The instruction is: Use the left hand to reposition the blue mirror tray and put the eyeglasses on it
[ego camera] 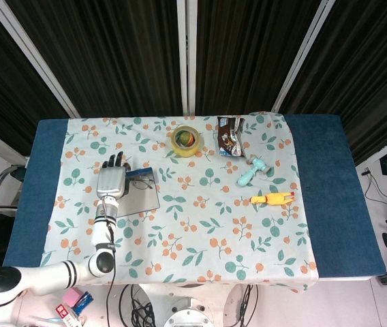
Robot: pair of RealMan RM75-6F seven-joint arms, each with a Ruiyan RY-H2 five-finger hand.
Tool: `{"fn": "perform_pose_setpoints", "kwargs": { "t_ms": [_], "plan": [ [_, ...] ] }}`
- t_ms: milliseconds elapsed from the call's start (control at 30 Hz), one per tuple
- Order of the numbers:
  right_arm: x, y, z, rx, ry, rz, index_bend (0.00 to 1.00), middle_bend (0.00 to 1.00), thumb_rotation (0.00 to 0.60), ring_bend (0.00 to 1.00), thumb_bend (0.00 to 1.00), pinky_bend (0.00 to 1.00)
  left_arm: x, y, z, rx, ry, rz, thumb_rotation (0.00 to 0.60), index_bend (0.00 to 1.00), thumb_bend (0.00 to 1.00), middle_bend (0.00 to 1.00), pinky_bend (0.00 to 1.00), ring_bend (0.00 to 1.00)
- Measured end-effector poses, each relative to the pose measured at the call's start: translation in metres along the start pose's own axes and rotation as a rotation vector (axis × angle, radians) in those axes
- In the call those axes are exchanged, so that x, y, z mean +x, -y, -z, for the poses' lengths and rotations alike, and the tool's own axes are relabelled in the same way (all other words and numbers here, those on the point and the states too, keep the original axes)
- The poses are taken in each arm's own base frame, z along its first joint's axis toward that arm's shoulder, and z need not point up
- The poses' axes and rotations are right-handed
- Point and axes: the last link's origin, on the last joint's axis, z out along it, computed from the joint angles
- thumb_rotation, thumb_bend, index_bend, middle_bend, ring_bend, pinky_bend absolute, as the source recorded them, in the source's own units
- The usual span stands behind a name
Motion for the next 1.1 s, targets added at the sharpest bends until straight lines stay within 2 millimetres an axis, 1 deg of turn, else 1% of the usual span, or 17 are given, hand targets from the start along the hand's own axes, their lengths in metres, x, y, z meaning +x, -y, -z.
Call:
{"fn": "perform_pose_setpoints", "kwargs": {
  "t_ms": [133,300,367,433,500,567,733,1100],
  "plan": [
    [-0.001,0.001,-0.001,0.003,0.004,0.002,0.00,0.00,0.600,0.00,0.19,0.00,0.009,-0.003,0.012,-0.044,-0.050,0.009,0.600,0.00,0.50,0.00,0.16,0.04],
    [-0.004,0.003,-0.003,0.007,0.012,0.000,0.00,0.00,0.600,0.00,0.19,0.00,0.011,-0.002,0.038,-0.110,-0.065,0.009,0.600,0.00,0.38,0.00,0.16,0.04],
    [-0.006,0.004,-0.003,0.010,0.017,0.000,0.00,0.00,0.600,0.00,0.19,0.00,0.007,0.001,0.053,-0.139,-0.050,0.001,0.600,0.00,0.31,0.00,0.16,0.04],
    [-0.007,0.005,-0.002,0.014,0.020,0.000,0.00,0.00,0.600,0.00,0.19,0.00,-0.002,0.005,0.068,-0.161,-0.020,-0.011,0.600,0.00,0.23,0.00,0.16,0.04],
    [-0.007,0.005,-0.002,0.017,0.021,0.001,0.00,0.00,0.600,0.00,0.19,0.00,-0.010,0.008,0.079,-0.175,0.009,-0.022,0.600,0.00,0.19,0.00,0.16,0.04],
    [-0.007,0.006,-0.001,0.020,0.018,0.002,0.00,0.00,0.600,0.00,0.19,0.00,-0.020,0.010,0.087,-0.186,0.031,-0.035,0.600,0.00,0.18,0.00,0.16,0.04],
    [-0.003,0.004,0.002,0.014,0.005,0.003,0.00,0.00,0.600,0.00,0.19,0.00,-0.035,0.005,0.089,-0.190,0.048,-0.047,0.600,0.00,0.18,0.00,0.16,0.04],
    [-0.003,-0.001,0.002,0.002,0.008,0.004,0.00,0.00,0.600,0.00,0.19,0.00,-0.048,0.005,0.075,-0.159,0.062,-0.085,0.600,0.00,0.18,0.00,0.16,0.04]
  ]
}}
